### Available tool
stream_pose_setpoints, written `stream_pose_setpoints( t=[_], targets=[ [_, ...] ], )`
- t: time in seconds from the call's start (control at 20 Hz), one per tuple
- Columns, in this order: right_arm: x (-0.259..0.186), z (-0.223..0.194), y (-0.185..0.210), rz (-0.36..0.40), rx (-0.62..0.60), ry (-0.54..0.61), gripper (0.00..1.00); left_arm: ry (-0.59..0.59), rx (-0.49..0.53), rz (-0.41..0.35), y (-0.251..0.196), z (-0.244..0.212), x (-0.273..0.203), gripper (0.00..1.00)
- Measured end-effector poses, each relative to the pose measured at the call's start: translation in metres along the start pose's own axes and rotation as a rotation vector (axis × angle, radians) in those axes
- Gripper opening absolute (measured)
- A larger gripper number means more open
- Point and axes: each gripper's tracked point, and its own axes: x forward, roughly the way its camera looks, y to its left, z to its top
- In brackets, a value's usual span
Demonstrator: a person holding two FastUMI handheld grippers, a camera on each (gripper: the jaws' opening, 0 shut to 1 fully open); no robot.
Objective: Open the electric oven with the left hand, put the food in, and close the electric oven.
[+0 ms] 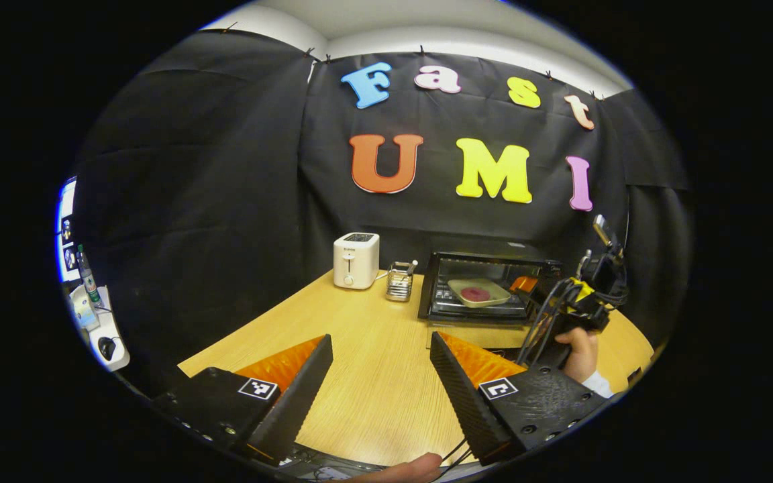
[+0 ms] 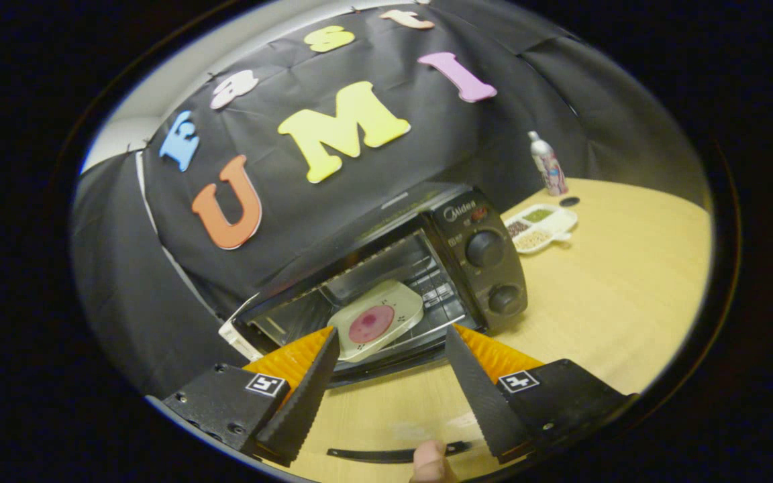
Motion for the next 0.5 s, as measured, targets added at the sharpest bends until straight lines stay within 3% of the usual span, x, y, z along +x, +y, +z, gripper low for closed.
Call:
stream_pose_setpoints(
  t=[0.15,0.45,0.5],
  targets=[
    [-0.042,0.037,-0.005,0.037,-0.100,-0.061,0.95,0.051,0.033,-0.019,-0.018,-0.011,0.015,0.93],
    [-0.129,0.119,-0.033,0.032,-0.247,-0.173,0.95,0.164,0.091,-0.086,-0.069,-0.038,0.044,0.93],
    [-0.144,0.131,-0.041,0.021,-0.285,-0.188,1.00,0.178,0.101,-0.098,-0.078,-0.043,0.049,0.93]
  ],
)
